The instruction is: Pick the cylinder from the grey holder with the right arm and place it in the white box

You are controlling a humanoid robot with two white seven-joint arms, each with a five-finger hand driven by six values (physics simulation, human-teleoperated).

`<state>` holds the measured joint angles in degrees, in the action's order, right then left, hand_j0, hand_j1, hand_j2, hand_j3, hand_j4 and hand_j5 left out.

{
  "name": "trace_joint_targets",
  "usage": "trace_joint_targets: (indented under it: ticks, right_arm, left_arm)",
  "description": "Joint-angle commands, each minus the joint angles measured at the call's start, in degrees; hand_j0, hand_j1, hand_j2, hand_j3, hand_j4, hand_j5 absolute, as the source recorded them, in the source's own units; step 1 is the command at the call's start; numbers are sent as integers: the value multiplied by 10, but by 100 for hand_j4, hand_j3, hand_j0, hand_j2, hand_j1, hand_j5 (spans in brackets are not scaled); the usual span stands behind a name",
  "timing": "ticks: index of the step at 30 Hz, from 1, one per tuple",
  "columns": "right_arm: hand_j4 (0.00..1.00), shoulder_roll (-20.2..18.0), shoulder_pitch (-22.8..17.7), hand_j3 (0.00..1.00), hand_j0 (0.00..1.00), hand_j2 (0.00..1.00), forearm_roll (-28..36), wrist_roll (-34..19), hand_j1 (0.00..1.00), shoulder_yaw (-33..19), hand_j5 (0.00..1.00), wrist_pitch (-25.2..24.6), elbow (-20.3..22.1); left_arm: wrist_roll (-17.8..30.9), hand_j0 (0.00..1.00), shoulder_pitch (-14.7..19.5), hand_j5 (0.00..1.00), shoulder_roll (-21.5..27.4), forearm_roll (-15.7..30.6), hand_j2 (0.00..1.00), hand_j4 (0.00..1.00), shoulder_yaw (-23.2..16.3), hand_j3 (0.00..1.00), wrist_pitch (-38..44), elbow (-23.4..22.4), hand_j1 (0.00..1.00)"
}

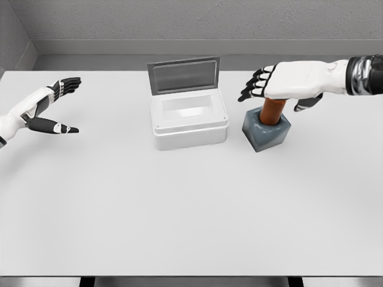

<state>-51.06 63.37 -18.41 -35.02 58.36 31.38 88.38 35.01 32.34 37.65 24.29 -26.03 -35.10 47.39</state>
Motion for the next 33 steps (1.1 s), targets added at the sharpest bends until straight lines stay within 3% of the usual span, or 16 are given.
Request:
trace_joint_targets:
  ticks: [1, 33]
  right_arm:
    - [100, 8, 0, 100, 100, 100, 1, 0, 100, 3, 100, -2, -8]
    - [100, 49, 0, 100, 100, 100, -22, 0, 100, 15, 100, 3, -111]
  left_arm:
    - [0, 100, 0, 100, 0, 4, 100, 100, 0, 100, 1, 0, 100]
    - [0, 100, -4, 100, 1, 6, 100, 100, -2, 100, 1, -5, 100]
